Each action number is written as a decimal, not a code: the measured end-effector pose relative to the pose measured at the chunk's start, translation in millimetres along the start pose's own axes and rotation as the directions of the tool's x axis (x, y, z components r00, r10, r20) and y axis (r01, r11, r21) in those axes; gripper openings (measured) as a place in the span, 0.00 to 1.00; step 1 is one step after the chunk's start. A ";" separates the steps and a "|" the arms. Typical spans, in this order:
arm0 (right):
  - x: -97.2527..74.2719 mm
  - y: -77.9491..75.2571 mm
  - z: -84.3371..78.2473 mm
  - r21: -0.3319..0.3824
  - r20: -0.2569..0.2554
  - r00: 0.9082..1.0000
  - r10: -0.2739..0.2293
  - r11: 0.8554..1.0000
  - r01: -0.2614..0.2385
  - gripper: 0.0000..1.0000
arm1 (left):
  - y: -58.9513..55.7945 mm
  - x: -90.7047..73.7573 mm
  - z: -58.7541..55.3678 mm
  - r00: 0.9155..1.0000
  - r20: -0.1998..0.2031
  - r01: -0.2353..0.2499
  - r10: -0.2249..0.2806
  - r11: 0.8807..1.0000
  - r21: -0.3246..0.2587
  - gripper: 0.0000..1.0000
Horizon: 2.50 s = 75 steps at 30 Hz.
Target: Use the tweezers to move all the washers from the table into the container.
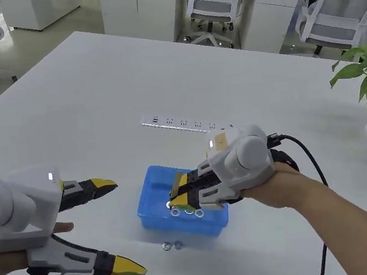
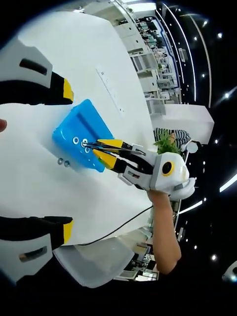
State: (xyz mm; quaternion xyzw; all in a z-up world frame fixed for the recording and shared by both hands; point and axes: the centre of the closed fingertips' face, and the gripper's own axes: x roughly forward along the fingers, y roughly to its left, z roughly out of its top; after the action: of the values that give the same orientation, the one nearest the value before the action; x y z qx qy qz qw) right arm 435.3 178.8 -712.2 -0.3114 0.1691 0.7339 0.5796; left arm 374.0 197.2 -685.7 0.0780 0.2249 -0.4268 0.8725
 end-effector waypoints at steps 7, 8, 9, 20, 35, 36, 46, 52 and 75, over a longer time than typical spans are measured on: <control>9.4 -5.7 -7.3 0.004 -0.006 1.000 0.009 1.000 -0.009 0.09 | 5.5 1.5 1.1 1.000 0.005 -0.007 0.007 1.000 -0.005 0.99; 11.2 -5.9 -8.6 0.007 -0.006 1.000 0.012 1.000 -0.012 0.09 | 6.8 2.1 1.7 1.000 0.007 -0.008 0.008 1.000 -0.004 0.99; 11.8 -6.1 -9.1 0.007 -0.007 1.000 0.013 1.000 -0.013 0.09 | 7.9 2.6 2.2 1.000 0.008 -0.009 0.009 1.000 -0.003 0.99; 25.0 -11.1 -18.9 0.009 -0.014 1.000 0.026 1.000 -0.026 0.09 | 20.0 12.2 10.2 1.000 0.028 -0.009 0.009 1.000 -0.001 0.97; 35.3 -13.0 -31.6 0.007 -0.021 0.999 0.047 0.999 -0.047 0.09 | 30.4 37.6 21.7 0.999 0.004 0.051 -0.051 0.996 0.070 0.63; 35.8 -12.9 -31.8 0.006 -0.021 0.999 0.049 0.999 -0.049 0.09 | 31.8 39.3 23.0 0.999 0.003 0.053 -0.054 0.996 0.074 0.61; 43.2 -13.2 -34.8 0.001 -0.023 0.998 0.066 0.998 -0.066 0.09 | 43.5 55.2 29.2 0.997 -0.017 0.075 -0.073 0.988 0.136 0.30; 46.4 -12.6 -35.5 0.000 -0.021 0.997 0.077 0.997 -0.077 0.09 | 46.1 63.7 26.4 0.996 -0.033 0.085 -0.081 0.985 0.152 0.22; 46.2 -12.2 -35.7 -0.010 -0.027 0.996 0.081 0.997 -0.081 0.11 | 47.6 73.8 25.5 0.992 -0.047 0.121 -0.114 0.971 0.205 0.06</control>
State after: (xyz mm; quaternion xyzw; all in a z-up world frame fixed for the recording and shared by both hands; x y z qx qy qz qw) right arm 450.0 194.7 -767.8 -0.3171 0.1850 0.7534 0.5455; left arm 458.8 166.2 -699.5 0.1625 0.1984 -0.4972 0.8288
